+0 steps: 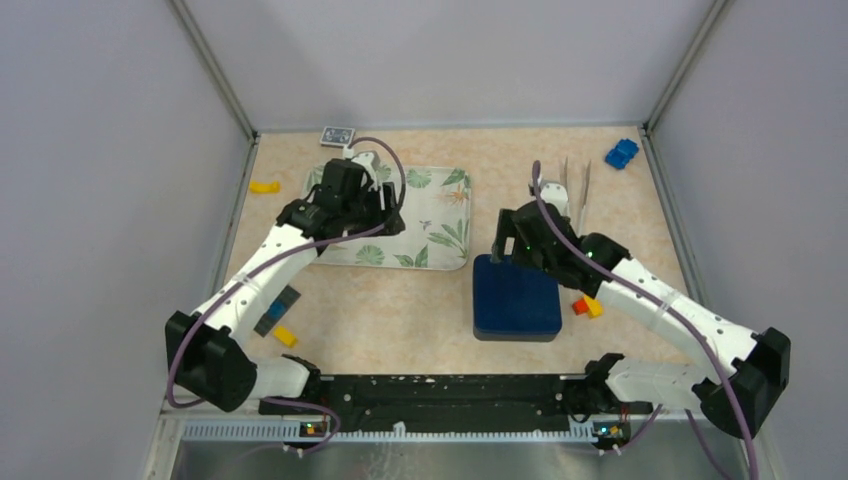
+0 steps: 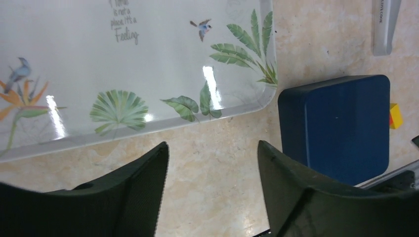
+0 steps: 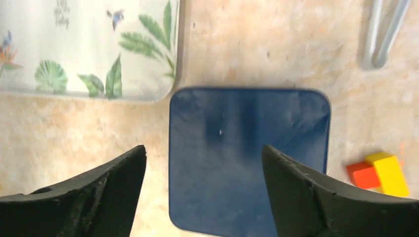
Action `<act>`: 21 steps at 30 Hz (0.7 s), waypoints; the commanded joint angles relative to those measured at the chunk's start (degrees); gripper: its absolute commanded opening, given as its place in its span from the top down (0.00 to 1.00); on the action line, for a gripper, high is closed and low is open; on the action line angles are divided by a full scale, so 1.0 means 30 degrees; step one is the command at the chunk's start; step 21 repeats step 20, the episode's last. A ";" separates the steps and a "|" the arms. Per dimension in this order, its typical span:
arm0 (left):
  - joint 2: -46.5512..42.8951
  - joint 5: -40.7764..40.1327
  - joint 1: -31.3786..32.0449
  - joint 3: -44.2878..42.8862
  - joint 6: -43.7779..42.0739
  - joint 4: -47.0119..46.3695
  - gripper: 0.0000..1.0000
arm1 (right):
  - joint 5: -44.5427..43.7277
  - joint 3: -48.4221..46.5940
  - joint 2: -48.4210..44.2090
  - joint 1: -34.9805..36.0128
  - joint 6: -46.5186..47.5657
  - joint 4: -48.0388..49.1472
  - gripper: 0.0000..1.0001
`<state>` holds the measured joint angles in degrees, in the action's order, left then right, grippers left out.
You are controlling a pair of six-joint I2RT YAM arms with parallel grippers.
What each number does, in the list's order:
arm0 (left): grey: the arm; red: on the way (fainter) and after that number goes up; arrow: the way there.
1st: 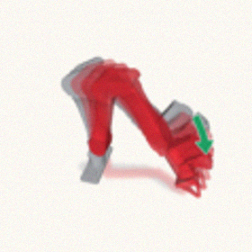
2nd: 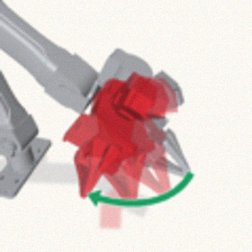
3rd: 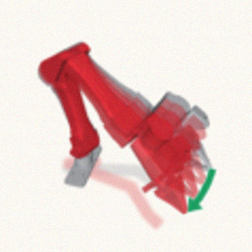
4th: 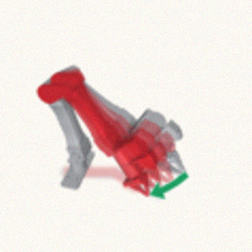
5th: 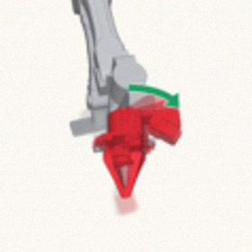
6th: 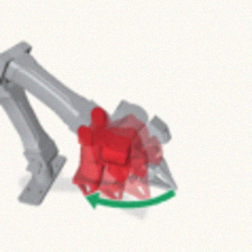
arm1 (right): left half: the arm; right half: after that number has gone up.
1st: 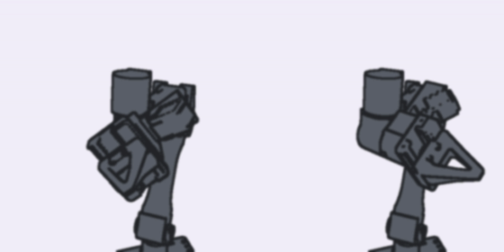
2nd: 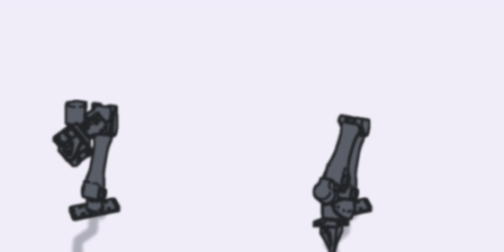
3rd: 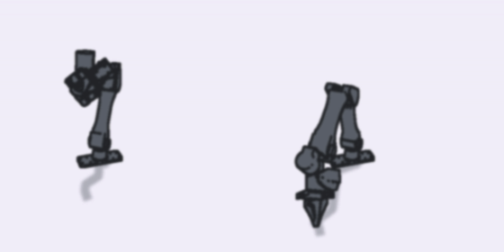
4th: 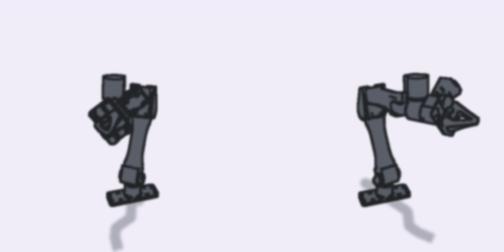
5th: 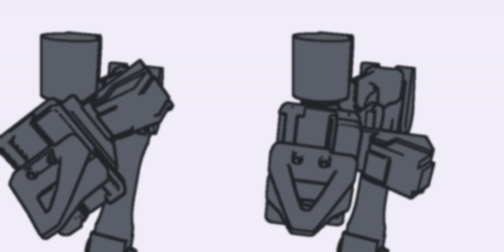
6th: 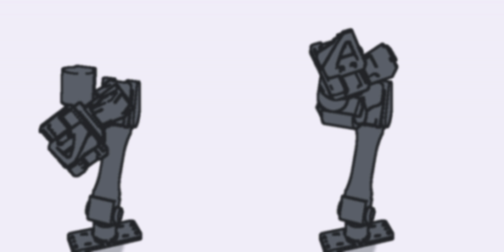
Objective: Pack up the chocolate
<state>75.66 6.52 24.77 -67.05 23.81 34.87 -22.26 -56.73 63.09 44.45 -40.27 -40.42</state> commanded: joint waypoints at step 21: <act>-0.3004 -0.6289 -0.0260 -0.2528 0.0528 -0.0916 0.01 | -0.5251 -0.4224 0.1920 -0.4677 0.4818 0.4855 0.12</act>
